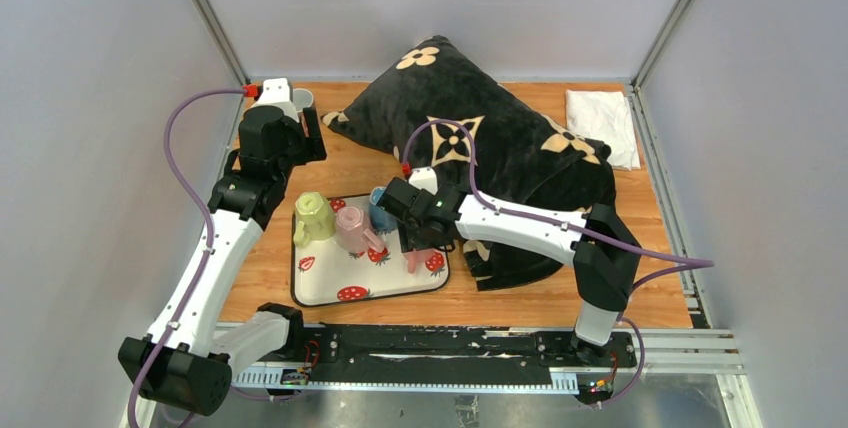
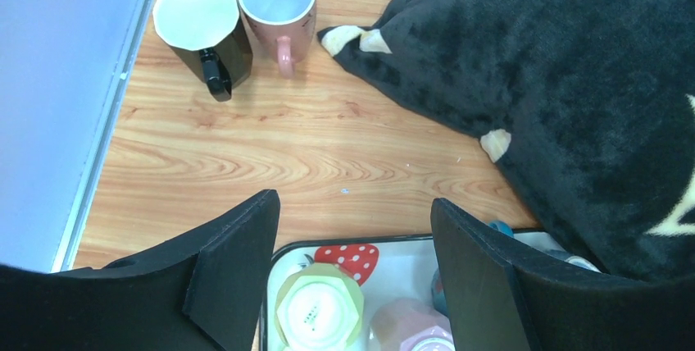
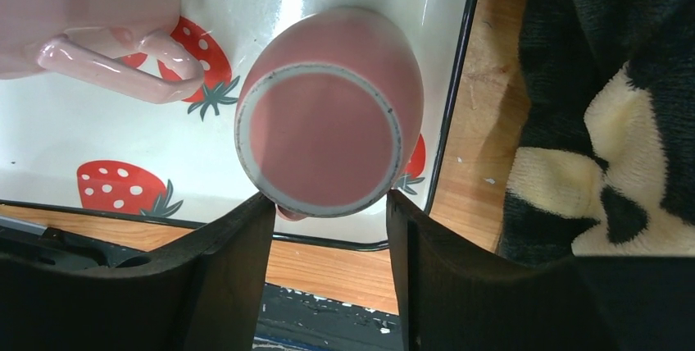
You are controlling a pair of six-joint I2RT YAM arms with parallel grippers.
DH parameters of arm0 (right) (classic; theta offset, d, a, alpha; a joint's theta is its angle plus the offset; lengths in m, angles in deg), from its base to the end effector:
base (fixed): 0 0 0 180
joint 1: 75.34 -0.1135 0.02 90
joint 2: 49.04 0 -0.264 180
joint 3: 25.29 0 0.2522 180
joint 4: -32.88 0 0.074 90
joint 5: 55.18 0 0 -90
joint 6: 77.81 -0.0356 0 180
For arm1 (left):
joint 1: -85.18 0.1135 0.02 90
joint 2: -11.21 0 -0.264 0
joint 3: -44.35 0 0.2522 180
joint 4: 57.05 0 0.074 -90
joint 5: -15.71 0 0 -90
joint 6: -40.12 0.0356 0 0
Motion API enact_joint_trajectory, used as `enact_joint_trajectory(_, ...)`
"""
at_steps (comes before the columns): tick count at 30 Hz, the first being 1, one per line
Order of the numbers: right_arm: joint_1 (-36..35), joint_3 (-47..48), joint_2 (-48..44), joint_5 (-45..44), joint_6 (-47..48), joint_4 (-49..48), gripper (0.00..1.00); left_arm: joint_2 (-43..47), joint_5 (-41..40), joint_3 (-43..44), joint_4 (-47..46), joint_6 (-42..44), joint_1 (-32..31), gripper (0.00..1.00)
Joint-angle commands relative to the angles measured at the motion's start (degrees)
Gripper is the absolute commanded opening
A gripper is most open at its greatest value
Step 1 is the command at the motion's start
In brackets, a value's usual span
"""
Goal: Turn the mug right side up
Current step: Turn over the cup on the tray.
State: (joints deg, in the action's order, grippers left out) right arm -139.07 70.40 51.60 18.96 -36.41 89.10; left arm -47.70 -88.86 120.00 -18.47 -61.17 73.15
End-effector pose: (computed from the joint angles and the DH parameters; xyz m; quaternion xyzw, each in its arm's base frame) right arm 0.1735 0.3295 0.2564 -0.0922 0.9554 0.1304 0.2483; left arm 0.2228 -0.0383 0.3719 -0.0657 0.8220 -0.0095 0.5656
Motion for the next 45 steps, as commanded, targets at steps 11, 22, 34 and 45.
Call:
enact_joint_trajectory(11, 2.5, 0.8, 2.2, 1.6, 2.9, 3.4, 0.40, 0.5, -1.7, -0.5, -2.1, 1.2, 0.8, 0.75)
enact_joint_trajectory(22, 2.6, 0.3, 2.4, 1.9, 10.3, 1.1, 0.27, 0.4, -1.3, -0.6, -2.1, 1.2, 1.3, 0.75)
enact_joint_trajectory(34, 2.6, -3.9, -0.5, 1.6, 11.8, -5.1, 0.34, 0.5, -0.9, -0.8, -2.1, 1.2, 1.6, 0.75)
enact_joint_trajectory(45, 2.7, -5.9, -0.3, 1.8, 12.7, -8.3, 0.28, 0.5, -0.7, -0.8, -2.1, 1.1, 1.9, 0.76)
